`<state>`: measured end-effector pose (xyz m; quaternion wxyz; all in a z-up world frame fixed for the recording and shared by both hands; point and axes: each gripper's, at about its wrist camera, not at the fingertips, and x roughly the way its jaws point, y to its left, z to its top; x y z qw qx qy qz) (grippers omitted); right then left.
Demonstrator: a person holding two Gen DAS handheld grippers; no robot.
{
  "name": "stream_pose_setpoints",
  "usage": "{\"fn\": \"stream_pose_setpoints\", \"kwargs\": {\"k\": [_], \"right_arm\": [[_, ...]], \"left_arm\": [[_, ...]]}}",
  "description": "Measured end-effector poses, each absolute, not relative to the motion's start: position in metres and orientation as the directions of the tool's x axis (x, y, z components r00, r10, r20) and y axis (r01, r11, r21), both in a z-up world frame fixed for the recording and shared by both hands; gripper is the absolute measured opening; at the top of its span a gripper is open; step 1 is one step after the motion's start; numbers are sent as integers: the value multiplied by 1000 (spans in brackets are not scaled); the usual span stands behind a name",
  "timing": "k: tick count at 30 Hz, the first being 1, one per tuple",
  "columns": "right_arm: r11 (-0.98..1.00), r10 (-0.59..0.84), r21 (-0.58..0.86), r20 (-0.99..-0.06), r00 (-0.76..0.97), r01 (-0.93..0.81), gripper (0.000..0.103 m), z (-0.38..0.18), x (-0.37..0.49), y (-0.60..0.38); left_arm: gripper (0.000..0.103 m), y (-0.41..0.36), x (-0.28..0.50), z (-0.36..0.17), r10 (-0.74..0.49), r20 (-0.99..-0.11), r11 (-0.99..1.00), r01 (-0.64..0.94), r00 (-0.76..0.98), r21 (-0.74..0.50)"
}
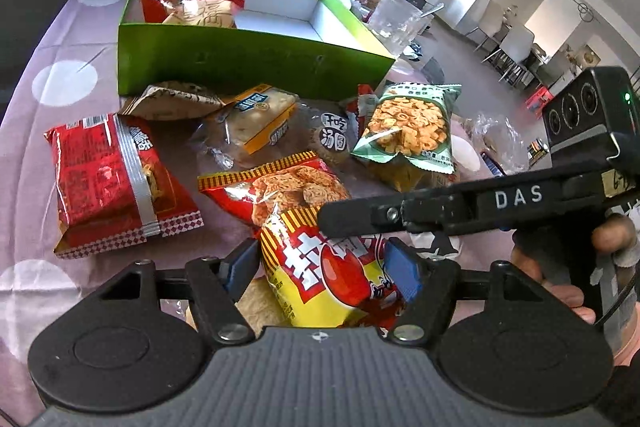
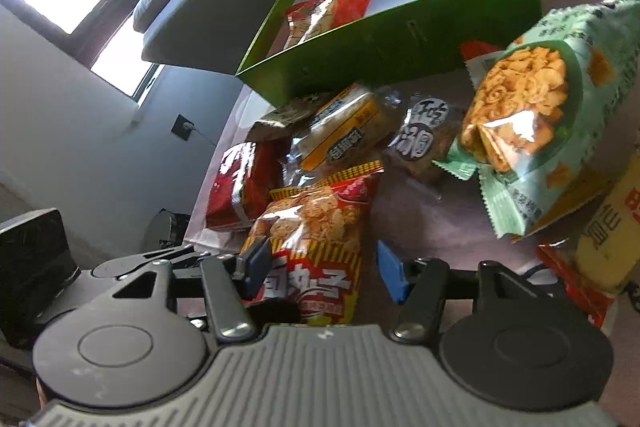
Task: Organize snacks
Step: 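Grasp the red-yellow chip bag with the right gripper and lift it, then lower the chip bag into the green box and open the right gripper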
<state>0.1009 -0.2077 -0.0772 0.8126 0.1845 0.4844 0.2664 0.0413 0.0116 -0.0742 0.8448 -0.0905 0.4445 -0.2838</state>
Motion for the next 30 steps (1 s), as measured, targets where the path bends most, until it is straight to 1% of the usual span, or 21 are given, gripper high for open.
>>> {"fn": "stream_pose_setpoints", "kwargs": {"k": [4, 5, 7, 9, 16, 22, 27, 30], "right_arm": [[789, 614, 541, -691, 381, -290, 43, -73, 97, -199], [790, 614, 539, -691, 381, -294, 43, -72, 96, -198], [789, 615, 537, -687, 388, -300, 39, -68, 95, -197], [778, 629, 541, -669, 397, -321, 37, -61, 90, -197], [780, 626, 480, -594, 506, -402, 37, -21, 78, -203], [775, 629, 486, -532, 567, -404, 37, -2, 94, -216], [783, 612, 488, -488, 622, -387, 37, 5, 117, -215], [785, 599, 500, -464, 653, -365, 37, 8, 138, -216]], "left_arm": [[65, 8, 37, -71, -547, -699, 829, 411, 460, -378], [63, 6, 36, -68, -546, -695, 829, 419, 467, -370], [63, 2, 32, -61, -545, -688, 828, 438, 479, -350], [63, -2, 28, -50, -543, -673, 826, 464, 503, -320], [63, -11, 30, -14, -552, -604, 815, 526, 575, -243], [63, -29, 52, 6, -522, -562, 817, 564, 641, -115], [64, -41, 89, 18, -510, -555, 817, 571, 657, -75], [65, -48, 119, 24, -506, -559, 821, 566, 657, -78]]}}
